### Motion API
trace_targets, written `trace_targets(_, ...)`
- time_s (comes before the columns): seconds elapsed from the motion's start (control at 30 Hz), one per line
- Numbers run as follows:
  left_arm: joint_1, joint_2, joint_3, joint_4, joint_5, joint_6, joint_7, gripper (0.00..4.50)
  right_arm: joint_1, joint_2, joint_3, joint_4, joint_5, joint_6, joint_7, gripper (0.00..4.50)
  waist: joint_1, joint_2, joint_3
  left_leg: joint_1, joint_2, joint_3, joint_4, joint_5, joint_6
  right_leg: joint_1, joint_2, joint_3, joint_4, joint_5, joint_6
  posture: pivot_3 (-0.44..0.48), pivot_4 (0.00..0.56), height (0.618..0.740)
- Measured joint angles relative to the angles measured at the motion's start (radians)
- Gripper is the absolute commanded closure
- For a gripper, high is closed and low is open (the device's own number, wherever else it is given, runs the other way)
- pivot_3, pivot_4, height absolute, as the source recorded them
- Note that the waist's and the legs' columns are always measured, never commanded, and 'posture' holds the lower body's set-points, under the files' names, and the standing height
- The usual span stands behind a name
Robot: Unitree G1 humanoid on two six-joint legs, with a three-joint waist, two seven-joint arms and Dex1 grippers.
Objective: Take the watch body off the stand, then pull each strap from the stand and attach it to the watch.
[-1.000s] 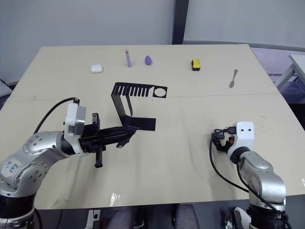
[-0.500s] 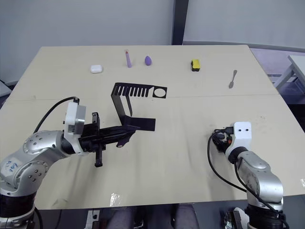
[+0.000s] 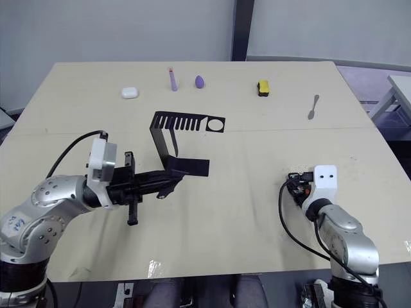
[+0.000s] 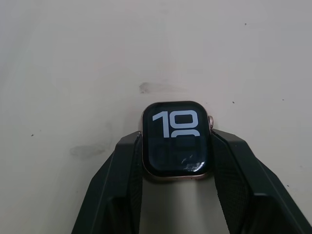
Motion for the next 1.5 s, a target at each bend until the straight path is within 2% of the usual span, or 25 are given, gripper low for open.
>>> trace_targets(0.1,-0.022,0.022,-0.017,0.026,0.069,-0.053,-0.028,4.50,-0.009,-0.096,-0.012,0.000,0.084,0.013,0.144,2.97,0.002,0.002,0.001,0.000,0.000,0.000,0.000,0.000,0.000,0.000,0.000,0.000,0.000,0.000,0.000,0.000,0.150,0.740)
trace_targets(0.23,-0.044,0.042,-0.042,0.045,0.156,-0.142,-0.085,4.50,-0.040,-0.197,-0.037,-0.046,0.272,0.135,0.303,2.97,0.001,0.002,0.001,0.000,0.001,0.000,0.000,0.000,0.001,0.000,0.000,-0.001,0.000,0.000,0.000,0.000,0.150,0.740)
trace_targets(0.37,-0.056,0.068,-0.058,0.068,0.212,-0.215,-0.140,4.50,-0.122,-0.201,0.003,-0.137,0.439,0.279,0.326,2.97,0.002,0.002,0.001,0.000,0.003,0.000,0.000,0.000,0.000,0.000,-0.001,-0.001,0.000,-0.001,-0.001,0.000,0.150,0.740)
trace_targets(0.5,-0.073,0.066,-0.079,0.070,0.244,-0.274,-0.174,4.50,-0.219,-0.145,0.037,-0.139,0.649,0.504,0.249,2.97,0.005,0.002,0.001,-0.001,0.003,-0.001,0.000,0.000,0.000,-0.001,-0.004,-0.002,-0.001,-0.001,-0.002,0.000,0.150,0.740)
trace_targets(0.57,-0.092,0.065,-0.083,0.070,0.247,-0.283,-0.185,4.50,-0.259,-0.071,0.041,-0.115,0.772,0.600,0.165,2.97,0.004,0.002,0.001,-0.002,0.003,-0.002,0.000,0.000,0.000,-0.001,-0.004,-0.002,-0.001,-0.001,-0.002,0.000,0.150,0.740)
trace_targets(0.73,-0.098,0.068,-0.124,0.075,0.292,-0.332,-0.232,4.50,-0.289,-0.014,0.050,-0.049,0.955,0.704,-0.016,2.97,0.003,0.002,0.001,-0.007,0.002,-0.001,0.001,0.000,0.000,-0.004,-0.001,-0.004,0.002,0.000,-0.001,0.000,0.150,0.740)
trace_targets(0.9,-0.131,0.075,-0.141,0.110,0.318,-0.364,-0.274,4.50,-0.282,-0.015,0.091,-0.015,1.098,0.702,-0.147,2.97,0.003,0.002,0.001,-0.007,0.002,-0.001,0.001,0.000,0.001,-0.004,0.000,-0.007,0.002,0.000,-0.001,0.000,0.150,0.740)
trace_targets(1.13,-0.136,0.074,-0.166,0.149,0.347,-0.391,-0.306,4.50,-0.266,-0.065,0.149,-0.002,1.233,0.631,-0.254,2.97,0.002,0.002,0.001,-0.008,0.002,-0.001,0.002,0.000,0.002,-0.004,0.000,-0.013,0.003,0.000,0.000,0.000,0.150,0.740)
trace_targets(1.5,-0.134,0.069,-0.205,0.148,0.365,-0.387,-0.306,4.50,-0.237,-0.160,0.212,-0.002,1.330,0.529,-0.282,2.97,0.003,0.002,0.001,-0.008,0.002,-0.001,0.002,0.001,0.002,-0.004,0.000,-0.013,0.002,0.000,0.000,0.000,0.150,0.740)
